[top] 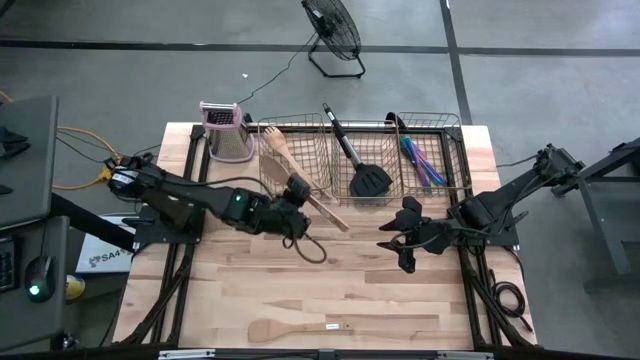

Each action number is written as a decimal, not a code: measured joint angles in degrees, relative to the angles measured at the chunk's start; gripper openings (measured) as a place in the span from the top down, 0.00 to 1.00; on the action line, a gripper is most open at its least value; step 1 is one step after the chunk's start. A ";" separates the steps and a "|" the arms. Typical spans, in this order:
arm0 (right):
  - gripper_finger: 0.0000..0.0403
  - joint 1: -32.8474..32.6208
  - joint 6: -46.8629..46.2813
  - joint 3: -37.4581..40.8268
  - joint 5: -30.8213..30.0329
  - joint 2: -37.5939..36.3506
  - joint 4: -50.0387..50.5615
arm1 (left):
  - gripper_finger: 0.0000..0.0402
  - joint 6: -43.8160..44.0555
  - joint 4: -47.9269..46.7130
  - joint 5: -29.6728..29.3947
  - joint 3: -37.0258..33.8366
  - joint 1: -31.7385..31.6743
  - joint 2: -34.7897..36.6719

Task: Pick & Place Kitchen Items
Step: Put the wooden serving spoon into the left mesh basket, then put the wooden turner spatula into the left mesh basket

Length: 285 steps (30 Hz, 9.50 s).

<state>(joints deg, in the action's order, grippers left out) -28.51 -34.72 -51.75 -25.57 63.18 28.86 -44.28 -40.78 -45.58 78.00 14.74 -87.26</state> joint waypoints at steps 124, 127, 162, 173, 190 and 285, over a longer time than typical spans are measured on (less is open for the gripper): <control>0.52 0.00 -0.05 6.01 -1.29 0.00 -7.30 | 0.60 -22.26 -4.80 12.01 -0.02 -30.40 -8.92; 0.52 0.00 -0.18 6.01 -1.26 0.00 -7.28 | 0.60 -19.03 -5.72 12.05 -0.02 -30.44 -6.25; 0.52 0.00 0.02 6.01 -1.30 0.00 -7.49 | 0.60 52.33 -22.49 35.92 0.00 4.20 5.85; 0.52 0.00 0.15 6.03 -1.33 0.00 -9.07 | 0.60 61.66 -17.44 29.82 -0.22 15.74 1.67; 0.52 0.00 1.94 6.03 1.84 0.00 -11.78 | 0.60 76.15 -3.73 35.39 -0.11 22.14 -11.37; 0.52 -1.92 3.23 9.77 10.74 0.00 -11.58 | 1.00 91.68 2.65 38.98 4.61 30.56 -29.92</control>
<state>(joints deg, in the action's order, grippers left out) -30.44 -31.48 -41.98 -14.82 63.18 17.28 47.40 -38.12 -6.60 82.61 45.30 -117.19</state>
